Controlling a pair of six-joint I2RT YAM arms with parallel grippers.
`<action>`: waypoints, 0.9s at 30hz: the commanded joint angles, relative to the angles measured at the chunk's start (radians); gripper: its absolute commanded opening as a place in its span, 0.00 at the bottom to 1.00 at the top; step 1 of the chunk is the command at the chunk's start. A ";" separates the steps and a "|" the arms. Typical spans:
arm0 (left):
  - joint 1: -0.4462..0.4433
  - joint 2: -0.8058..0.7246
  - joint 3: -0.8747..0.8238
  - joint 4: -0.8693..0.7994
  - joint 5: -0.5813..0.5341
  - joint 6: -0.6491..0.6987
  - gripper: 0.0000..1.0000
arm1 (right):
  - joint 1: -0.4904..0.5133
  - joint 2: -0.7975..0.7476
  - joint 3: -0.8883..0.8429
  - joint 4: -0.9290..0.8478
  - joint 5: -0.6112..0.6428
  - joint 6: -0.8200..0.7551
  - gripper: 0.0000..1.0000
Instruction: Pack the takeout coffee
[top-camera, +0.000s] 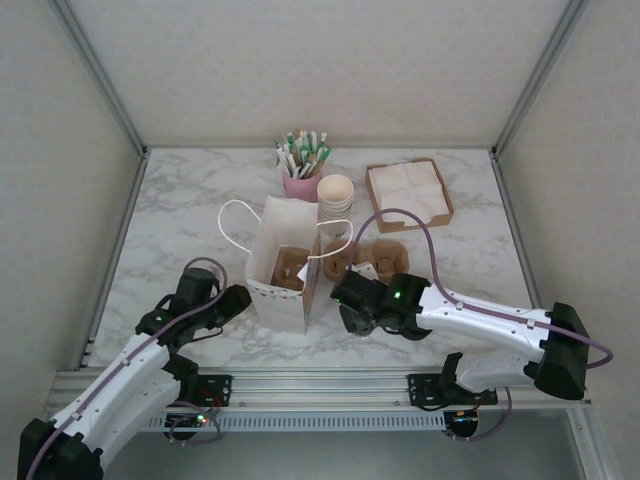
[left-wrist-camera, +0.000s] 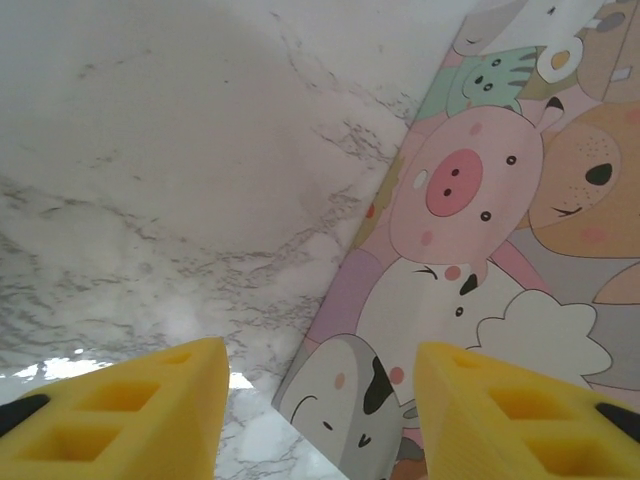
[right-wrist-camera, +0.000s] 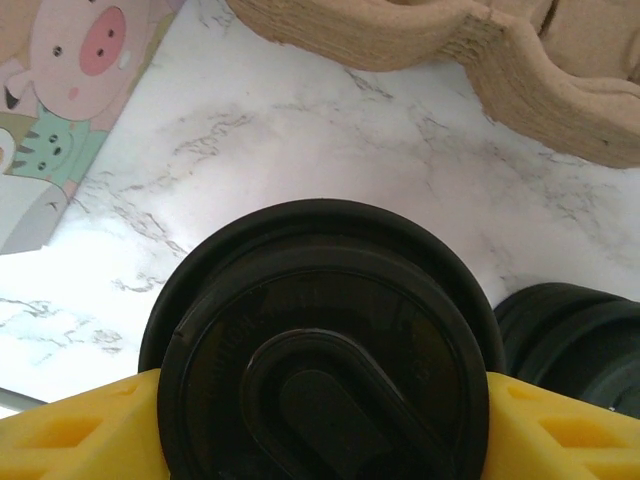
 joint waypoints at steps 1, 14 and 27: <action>-0.039 0.017 -0.010 0.070 -0.023 -0.023 0.48 | 0.007 -0.050 0.046 -0.103 0.045 0.004 0.69; -0.274 0.009 -0.060 0.119 -0.156 -0.142 0.43 | 0.006 -0.147 0.393 -0.409 0.249 -0.076 0.69; -0.534 0.099 -0.044 0.219 -0.372 -0.277 0.44 | 0.007 -0.060 0.827 -0.486 0.468 -0.260 0.70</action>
